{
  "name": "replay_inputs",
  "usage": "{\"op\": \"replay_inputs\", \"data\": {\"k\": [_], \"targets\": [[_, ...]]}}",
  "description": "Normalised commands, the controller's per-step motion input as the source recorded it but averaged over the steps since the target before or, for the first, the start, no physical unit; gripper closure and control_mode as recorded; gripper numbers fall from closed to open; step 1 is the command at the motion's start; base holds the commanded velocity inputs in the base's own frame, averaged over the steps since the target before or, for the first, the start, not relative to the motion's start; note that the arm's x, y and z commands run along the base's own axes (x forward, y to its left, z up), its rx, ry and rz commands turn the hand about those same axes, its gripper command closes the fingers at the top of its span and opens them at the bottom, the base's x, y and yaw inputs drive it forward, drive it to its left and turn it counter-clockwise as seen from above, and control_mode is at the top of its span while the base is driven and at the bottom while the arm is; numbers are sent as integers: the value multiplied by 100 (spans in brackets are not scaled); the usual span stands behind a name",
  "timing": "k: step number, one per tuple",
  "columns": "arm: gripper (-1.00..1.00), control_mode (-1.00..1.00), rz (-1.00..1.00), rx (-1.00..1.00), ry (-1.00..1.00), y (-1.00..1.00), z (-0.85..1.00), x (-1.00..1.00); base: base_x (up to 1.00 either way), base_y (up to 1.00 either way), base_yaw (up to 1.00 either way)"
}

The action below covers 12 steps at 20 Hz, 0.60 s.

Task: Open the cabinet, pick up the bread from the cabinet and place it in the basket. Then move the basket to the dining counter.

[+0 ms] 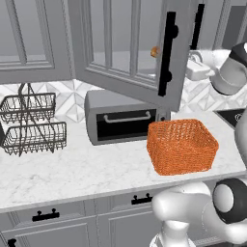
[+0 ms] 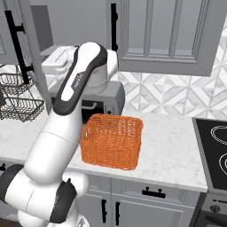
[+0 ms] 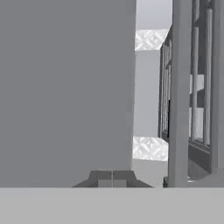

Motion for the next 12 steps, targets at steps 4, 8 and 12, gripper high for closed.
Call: {"op": "replay_inputs", "data": {"k": [4, 8, 12], "targets": [[100, -100, 1, -24, 0, 100, -18, -100, 0, 0, 0], [100, -100, 0, -21, -1, 100, -19, -100, 0, 0, 0], [100, -100, 0, -12, 0, 100, -26, -77, 0, 0, 0]]}}
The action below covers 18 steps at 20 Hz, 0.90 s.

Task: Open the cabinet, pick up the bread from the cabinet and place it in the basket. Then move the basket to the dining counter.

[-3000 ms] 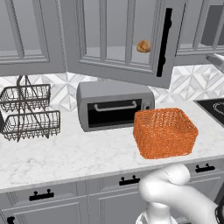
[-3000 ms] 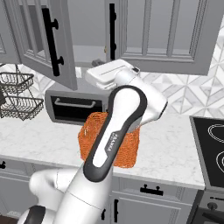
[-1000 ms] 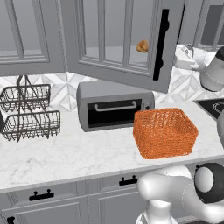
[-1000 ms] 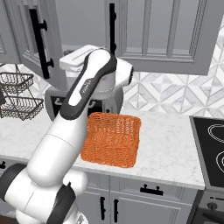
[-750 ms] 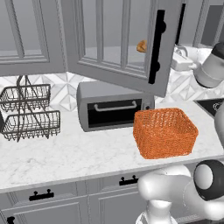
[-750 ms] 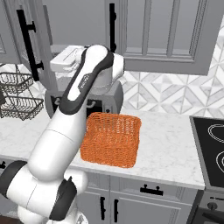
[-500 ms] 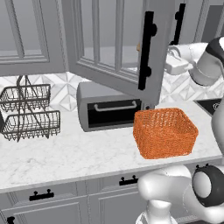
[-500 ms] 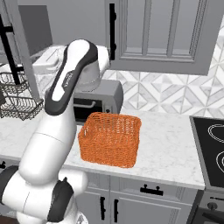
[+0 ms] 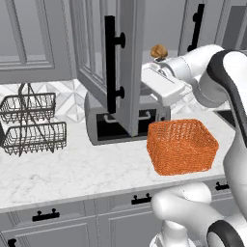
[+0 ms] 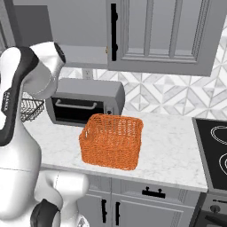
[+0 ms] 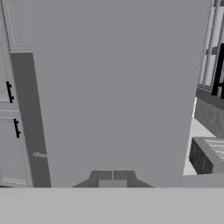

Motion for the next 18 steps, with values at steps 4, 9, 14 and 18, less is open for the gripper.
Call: {"op": "replay_inputs", "data": {"k": [4, 9, 14, 18], "targets": [[100, -100, -1, 0, -7, 99, -12, -15, 0, 0, 0], [100, -100, -2, 1, -15, 79, 0, 26, 0, 0, 0], [100, -100, 0, 3, -11, 46, 0, 28, 0, 0, 0], [100, -100, -9, 5, -17, -34, 5, -1, 0, 0, 0]]}}
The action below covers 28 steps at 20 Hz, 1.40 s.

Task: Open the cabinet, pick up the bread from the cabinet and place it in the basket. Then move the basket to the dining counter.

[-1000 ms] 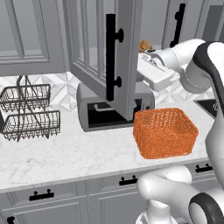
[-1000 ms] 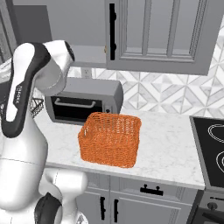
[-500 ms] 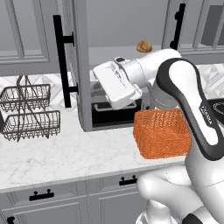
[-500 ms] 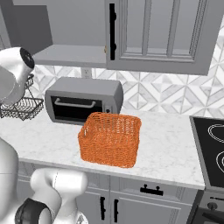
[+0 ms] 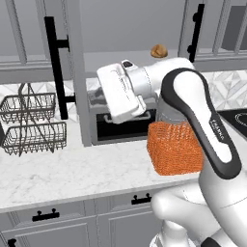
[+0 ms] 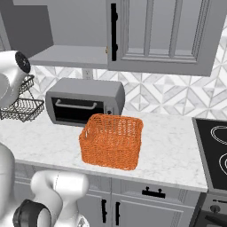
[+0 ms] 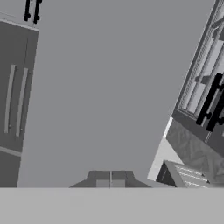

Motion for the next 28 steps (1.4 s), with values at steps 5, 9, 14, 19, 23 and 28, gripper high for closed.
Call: {"op": "replay_inputs", "data": {"k": [5, 9, 14, 19, 23, 28], "targets": [[100, -100, -21, 0, -6, -98, 18, -20, 0, 0, 0], [100, -100, -46, 0, 0, -100, 14, -2, 0, 0, 0], [-100, -100, -60, 0, 1, -100, 0, 5, 0, 0, 0], [-100, -100, -58, 0, 0, -100, 0, 32, 0, 0, 0], [-100, -100, -53, 9, 0, -100, 0, 49, 0, 0, 0], [-100, -100, -50, 8, 0, -92, 0, 64, 0, 0, 0]]}}
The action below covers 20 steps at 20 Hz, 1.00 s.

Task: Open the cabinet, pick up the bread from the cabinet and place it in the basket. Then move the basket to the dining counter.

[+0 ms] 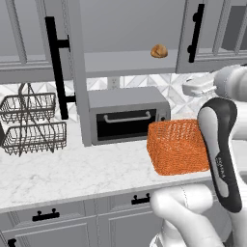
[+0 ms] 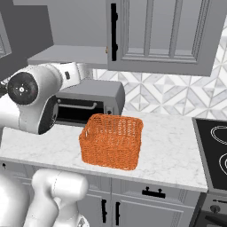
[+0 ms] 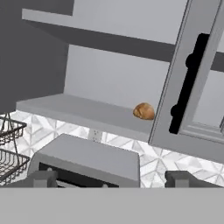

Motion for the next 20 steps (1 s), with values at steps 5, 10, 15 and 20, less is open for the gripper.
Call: {"op": "replay_inputs", "data": {"k": [5, 10, 15, 20], "targets": [[-100, -100, -50, 3, 0, -73, 0, 56, 0, 0, 0], [-100, -100, -44, 5, -3, -75, 0, 49, 0, 0, 0], [-100, -100, -7, 12, -13, -44, 0, 48, 0, 0, 0], [-100, -100, 12, 12, -17, -43, -1, 42, 0, 0, 0]]}}
